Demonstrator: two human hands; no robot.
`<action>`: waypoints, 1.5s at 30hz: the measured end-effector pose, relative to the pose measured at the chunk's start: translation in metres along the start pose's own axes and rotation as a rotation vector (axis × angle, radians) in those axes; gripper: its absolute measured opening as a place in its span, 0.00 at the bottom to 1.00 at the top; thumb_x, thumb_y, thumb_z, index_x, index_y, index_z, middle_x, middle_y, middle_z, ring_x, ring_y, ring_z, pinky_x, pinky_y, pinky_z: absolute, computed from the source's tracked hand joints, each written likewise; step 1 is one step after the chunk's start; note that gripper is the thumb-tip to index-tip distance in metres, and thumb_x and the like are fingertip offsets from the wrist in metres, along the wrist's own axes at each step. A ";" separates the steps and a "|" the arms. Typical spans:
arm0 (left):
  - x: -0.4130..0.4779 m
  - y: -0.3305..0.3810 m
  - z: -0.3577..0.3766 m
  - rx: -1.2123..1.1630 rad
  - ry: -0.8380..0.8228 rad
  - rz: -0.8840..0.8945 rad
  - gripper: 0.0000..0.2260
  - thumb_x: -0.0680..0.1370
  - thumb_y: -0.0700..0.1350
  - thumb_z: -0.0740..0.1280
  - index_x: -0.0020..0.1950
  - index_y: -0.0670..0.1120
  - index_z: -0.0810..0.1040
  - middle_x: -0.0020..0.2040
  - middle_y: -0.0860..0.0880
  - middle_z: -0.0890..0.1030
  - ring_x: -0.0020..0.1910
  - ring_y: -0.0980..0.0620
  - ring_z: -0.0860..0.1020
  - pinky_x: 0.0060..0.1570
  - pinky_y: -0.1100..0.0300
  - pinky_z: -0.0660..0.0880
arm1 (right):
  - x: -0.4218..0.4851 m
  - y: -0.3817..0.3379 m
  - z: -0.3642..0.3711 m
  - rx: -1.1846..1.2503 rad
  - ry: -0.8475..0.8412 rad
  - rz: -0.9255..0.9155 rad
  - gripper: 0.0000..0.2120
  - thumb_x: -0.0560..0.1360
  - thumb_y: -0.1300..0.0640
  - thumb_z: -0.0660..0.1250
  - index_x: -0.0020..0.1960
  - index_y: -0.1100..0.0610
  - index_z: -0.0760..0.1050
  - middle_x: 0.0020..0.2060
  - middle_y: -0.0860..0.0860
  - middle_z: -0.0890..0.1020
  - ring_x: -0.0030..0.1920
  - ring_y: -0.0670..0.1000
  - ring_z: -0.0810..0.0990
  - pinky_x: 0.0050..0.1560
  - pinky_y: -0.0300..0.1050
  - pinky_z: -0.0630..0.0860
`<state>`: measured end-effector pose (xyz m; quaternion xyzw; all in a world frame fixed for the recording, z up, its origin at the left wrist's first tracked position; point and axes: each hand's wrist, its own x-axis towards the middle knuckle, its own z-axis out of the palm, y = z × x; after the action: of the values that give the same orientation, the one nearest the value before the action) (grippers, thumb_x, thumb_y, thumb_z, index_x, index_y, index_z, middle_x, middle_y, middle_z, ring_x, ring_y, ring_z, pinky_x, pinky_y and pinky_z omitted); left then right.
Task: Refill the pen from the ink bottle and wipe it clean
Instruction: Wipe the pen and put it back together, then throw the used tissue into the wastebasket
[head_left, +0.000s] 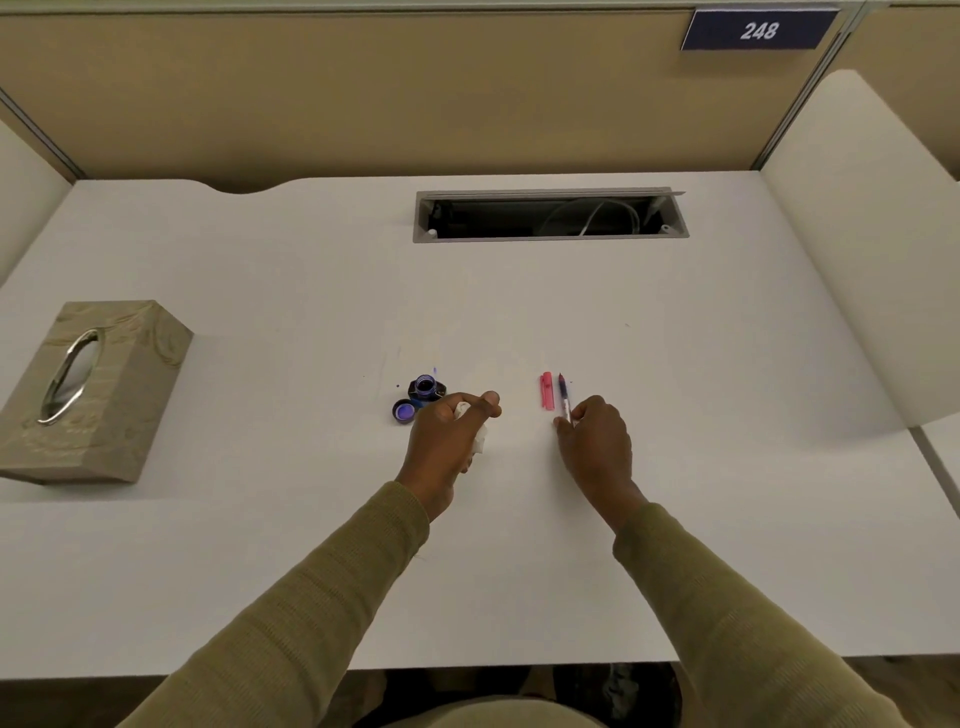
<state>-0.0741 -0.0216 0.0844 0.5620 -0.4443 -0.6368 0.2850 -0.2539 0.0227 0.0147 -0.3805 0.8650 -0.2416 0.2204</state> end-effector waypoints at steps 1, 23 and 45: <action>-0.001 0.000 0.000 0.002 -0.001 -0.002 0.11 0.77 0.51 0.70 0.44 0.43 0.82 0.24 0.56 0.69 0.24 0.56 0.64 0.27 0.60 0.61 | -0.001 0.000 0.000 -0.006 -0.002 -0.002 0.10 0.77 0.53 0.68 0.53 0.58 0.72 0.48 0.53 0.77 0.46 0.55 0.76 0.44 0.45 0.68; -0.041 -0.010 0.019 -0.009 -0.004 -0.021 0.15 0.82 0.52 0.62 0.47 0.42 0.80 0.27 0.50 0.67 0.23 0.55 0.61 0.24 0.63 0.58 | -0.039 0.010 -0.020 0.072 0.030 -0.079 0.18 0.77 0.43 0.66 0.58 0.55 0.75 0.48 0.50 0.81 0.48 0.51 0.79 0.44 0.44 0.71; -0.126 -0.051 0.000 0.107 -0.365 0.250 0.09 0.79 0.33 0.65 0.54 0.42 0.81 0.45 0.51 0.87 0.46 0.56 0.85 0.44 0.63 0.81 | -0.246 -0.017 -0.044 0.636 0.120 0.249 0.15 0.78 0.41 0.66 0.55 0.51 0.75 0.46 0.48 0.84 0.42 0.46 0.85 0.47 0.48 0.84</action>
<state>-0.0414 0.1100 0.0977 0.3923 -0.5877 -0.6634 0.2464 -0.1186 0.2112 0.1081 -0.1694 0.7977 -0.4922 0.3044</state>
